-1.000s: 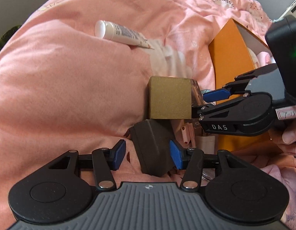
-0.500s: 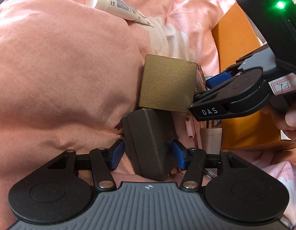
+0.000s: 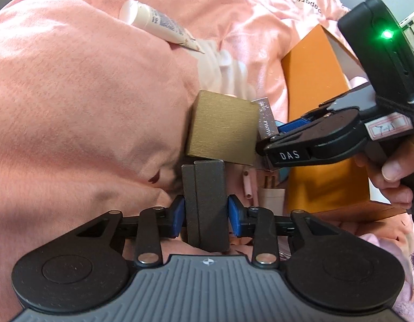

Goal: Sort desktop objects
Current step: 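Grasp the dark grey box with the left tool while the right tool grasps the PHOTO CARD box, then carry the dark grey box and PHOTO CARD box over the shoebox with both tools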

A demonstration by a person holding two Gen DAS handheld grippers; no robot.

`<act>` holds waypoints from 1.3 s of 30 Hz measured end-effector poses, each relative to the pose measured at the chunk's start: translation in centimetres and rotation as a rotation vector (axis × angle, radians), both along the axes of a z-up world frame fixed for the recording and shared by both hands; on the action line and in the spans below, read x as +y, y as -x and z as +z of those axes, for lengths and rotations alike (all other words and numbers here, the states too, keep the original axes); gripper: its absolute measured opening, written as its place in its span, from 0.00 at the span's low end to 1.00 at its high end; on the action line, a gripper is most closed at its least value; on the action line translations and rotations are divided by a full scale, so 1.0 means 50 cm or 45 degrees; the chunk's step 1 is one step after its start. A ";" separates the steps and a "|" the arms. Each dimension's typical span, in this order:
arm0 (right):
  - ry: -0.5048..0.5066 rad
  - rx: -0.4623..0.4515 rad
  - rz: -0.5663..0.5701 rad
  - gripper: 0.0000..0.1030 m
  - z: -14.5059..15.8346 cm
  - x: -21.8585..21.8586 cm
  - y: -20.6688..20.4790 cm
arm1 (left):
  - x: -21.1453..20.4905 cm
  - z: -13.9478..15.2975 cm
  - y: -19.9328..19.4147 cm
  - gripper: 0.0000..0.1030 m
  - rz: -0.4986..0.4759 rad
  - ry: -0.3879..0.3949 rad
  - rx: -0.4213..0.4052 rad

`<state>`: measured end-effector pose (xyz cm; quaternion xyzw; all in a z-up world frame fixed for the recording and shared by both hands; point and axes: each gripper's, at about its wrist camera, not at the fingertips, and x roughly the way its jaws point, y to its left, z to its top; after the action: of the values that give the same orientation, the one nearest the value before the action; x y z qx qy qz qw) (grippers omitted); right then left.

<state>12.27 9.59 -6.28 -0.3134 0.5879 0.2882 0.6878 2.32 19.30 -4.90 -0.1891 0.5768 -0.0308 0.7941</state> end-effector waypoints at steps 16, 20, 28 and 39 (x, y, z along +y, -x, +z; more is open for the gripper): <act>-0.323 -0.047 -0.113 0.24 0.134 -0.069 0.013 | 0.002 0.090 0.040 0.36 0.048 -0.061 -0.117; -0.446 -0.034 -0.162 0.24 0.176 -0.094 0.015 | 0.007 0.129 0.037 0.36 0.060 -0.048 -0.170; -0.695 -0.039 -0.212 0.24 0.247 -0.153 0.009 | -0.015 0.236 0.015 0.36 0.057 -0.030 -0.351; -0.899 -0.257 -0.475 0.24 0.347 -0.373 0.034 | -0.202 0.309 -0.096 0.36 -0.220 -0.022 -0.487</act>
<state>10.57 -9.04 11.06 0.0272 0.4292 0.3105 0.8477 7.09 9.20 10.57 -0.1231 0.4300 -0.1292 0.8850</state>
